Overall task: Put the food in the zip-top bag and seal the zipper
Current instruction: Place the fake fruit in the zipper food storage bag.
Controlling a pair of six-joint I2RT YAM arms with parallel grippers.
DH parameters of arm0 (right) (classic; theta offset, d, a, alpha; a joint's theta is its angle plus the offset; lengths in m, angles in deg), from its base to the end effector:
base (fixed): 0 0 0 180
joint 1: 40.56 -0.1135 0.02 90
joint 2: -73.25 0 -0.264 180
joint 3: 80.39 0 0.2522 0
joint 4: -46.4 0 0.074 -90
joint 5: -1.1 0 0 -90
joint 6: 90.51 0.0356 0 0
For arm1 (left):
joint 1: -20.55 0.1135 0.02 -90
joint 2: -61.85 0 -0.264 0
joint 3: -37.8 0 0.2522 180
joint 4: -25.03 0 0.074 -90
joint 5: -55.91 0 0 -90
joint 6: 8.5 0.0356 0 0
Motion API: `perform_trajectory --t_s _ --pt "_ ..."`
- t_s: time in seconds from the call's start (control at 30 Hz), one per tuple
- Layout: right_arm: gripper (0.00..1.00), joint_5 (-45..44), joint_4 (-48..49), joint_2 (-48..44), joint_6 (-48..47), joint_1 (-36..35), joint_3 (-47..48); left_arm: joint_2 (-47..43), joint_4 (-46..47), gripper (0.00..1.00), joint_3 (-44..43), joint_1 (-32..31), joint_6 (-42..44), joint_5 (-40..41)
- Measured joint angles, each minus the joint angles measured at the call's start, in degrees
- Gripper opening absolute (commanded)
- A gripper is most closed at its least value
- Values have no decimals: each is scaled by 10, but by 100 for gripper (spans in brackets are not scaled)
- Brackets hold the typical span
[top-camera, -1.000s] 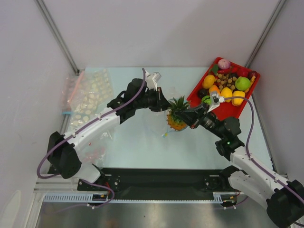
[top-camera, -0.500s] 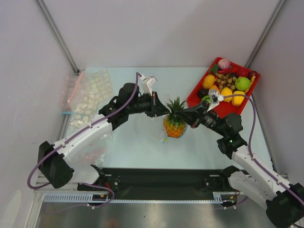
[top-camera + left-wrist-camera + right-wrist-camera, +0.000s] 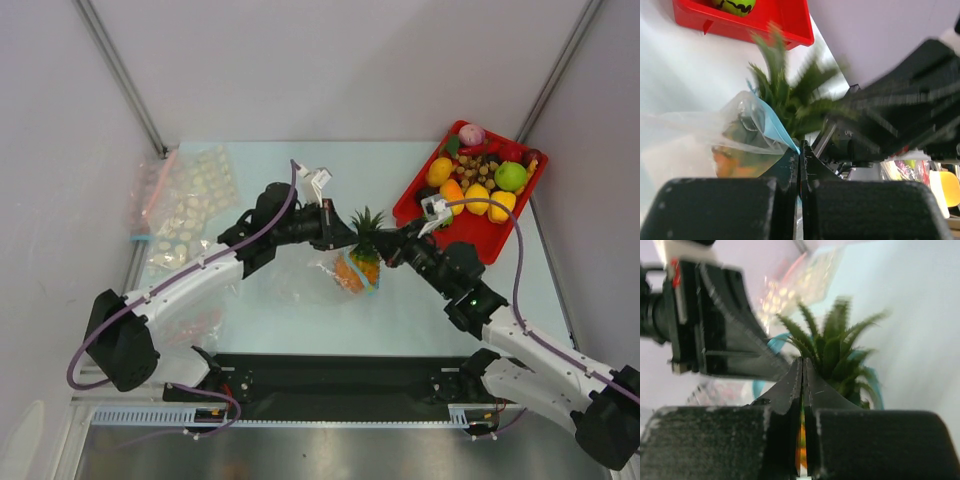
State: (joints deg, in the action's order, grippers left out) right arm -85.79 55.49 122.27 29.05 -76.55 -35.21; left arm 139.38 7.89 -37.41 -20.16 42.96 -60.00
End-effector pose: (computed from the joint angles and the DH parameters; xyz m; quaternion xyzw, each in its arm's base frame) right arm 0.1668 0.1236 0.3059 -0.0578 0.6715 0.4151 0.6110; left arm 0.2286 -0.2172 0.3257 0.1445 0.7931 -0.4999 0.3167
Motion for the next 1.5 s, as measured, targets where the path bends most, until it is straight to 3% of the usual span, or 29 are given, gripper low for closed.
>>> perform_trajectory --t_s 0.17,0.47,0.57,0.6,0.87,1.0,1.27,1.37,1.5 --pt "0 -9 6 33 -73 -77 0 5 5 0 14 8 -5 2" --pt "2 -16 10 58 -105 -97 2 5 26 0 30 23 -4 7" --pt "12 -33 2 67 -108 -97 10 12 41 0 35 23 -3 7" --pt "19 -38 1 71 -108 -97 12 19 47 0 35 23 0 7" --pt "21 -62 -13 147 -96 -94 13 121 56 0 34 24 30 33" --pt "48 -63 -34 174 -86 -89 19 164 54 0 17 28 40 37" --pt "71 -73 -82 134 -83 -87 46 181 54 0 1 43 47 43" --pt "72 -74 -98 98 -82 -87 46 182 54 0 1 48 48 46" --pt "60 -87 -147 62 -73 -87 56 182 54 0 1 49 52 48"
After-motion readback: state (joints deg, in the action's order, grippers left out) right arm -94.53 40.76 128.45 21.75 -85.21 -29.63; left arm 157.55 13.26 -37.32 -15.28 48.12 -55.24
